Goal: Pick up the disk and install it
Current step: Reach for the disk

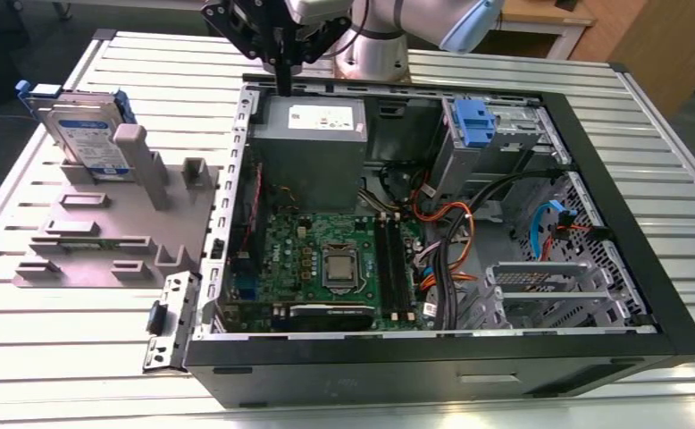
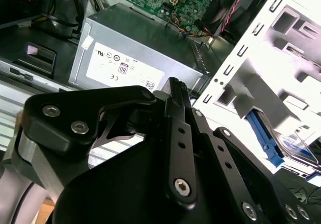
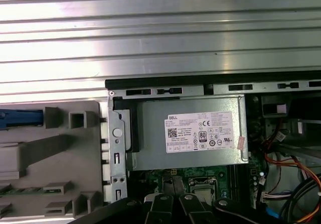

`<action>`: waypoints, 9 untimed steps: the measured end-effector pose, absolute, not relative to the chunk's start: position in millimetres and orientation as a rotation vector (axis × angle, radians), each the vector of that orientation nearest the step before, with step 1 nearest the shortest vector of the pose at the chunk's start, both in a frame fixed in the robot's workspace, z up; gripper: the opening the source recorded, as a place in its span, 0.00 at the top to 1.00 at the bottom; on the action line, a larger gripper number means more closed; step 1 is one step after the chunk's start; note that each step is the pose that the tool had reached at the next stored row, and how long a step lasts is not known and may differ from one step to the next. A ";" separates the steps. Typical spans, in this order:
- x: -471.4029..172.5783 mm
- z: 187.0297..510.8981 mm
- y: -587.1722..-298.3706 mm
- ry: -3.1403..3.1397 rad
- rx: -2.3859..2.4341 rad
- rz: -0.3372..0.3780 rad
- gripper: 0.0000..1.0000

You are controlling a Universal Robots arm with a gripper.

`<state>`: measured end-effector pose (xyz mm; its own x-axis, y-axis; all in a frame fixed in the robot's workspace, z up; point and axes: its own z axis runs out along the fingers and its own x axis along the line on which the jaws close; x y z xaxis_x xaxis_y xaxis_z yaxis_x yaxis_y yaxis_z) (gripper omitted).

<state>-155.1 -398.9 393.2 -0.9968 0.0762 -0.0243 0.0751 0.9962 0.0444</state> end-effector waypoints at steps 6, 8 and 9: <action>-156.8 393.2 -398.9 3.113 0.118 0.068 0.89; -157.4 393.2 -398.9 3.113 0.118 0.068 0.89; -157.7 393.2 -398.9 3.113 0.118 0.068 0.89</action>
<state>-157.7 -398.9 393.2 -0.9968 0.0762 -0.0243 0.0751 0.9962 0.0444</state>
